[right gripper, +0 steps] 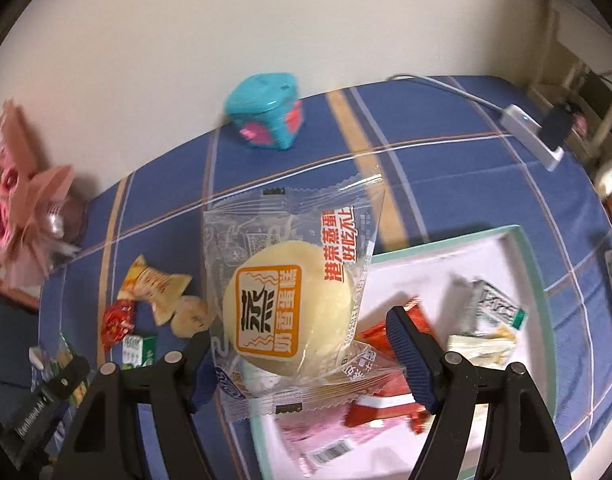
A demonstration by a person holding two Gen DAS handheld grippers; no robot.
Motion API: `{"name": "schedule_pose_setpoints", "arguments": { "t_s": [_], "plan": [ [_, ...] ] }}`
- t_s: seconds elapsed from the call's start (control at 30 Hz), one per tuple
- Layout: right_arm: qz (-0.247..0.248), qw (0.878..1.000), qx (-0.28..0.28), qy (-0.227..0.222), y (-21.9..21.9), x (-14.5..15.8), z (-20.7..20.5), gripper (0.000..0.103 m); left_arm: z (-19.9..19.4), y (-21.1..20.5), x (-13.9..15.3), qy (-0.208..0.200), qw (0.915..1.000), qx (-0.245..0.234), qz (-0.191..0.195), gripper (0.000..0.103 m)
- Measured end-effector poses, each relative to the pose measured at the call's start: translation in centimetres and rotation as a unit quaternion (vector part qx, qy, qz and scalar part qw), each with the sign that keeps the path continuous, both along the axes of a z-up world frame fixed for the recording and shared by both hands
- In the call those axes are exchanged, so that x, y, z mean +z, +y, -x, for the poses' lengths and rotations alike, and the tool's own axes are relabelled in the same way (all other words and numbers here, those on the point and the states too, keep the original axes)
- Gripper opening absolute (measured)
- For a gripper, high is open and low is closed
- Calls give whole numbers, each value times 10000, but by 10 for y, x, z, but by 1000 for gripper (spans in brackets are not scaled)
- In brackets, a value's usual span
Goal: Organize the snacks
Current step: 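Carry the cookie pack with the left tool while the right tool carries the bun to the tray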
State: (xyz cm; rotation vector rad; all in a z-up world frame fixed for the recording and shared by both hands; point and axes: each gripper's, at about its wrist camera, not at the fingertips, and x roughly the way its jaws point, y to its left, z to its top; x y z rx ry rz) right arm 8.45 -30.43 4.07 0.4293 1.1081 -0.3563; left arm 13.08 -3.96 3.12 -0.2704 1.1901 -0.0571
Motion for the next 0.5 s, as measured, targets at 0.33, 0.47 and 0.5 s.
{"name": "schedule_pose_setpoints", "arguments": {
  "t_s": [0.33, 0.47, 0.5],
  "plan": [
    [-28, 9978, -657, -80, -60, 9, 25, 78, 10, -69, 0, 92, 9971, -757, 66, 56],
    [-38, 9968, -797, -98, -76, 11, 32, 78, 14, -94, -2, 129, 9948, -1005, 42, 56],
    [-36, 9965, -828, -105, -80, 11, 33, 78, 14, -99, -2, 141, 9944, -1045, 42, 56]
  ]
}}
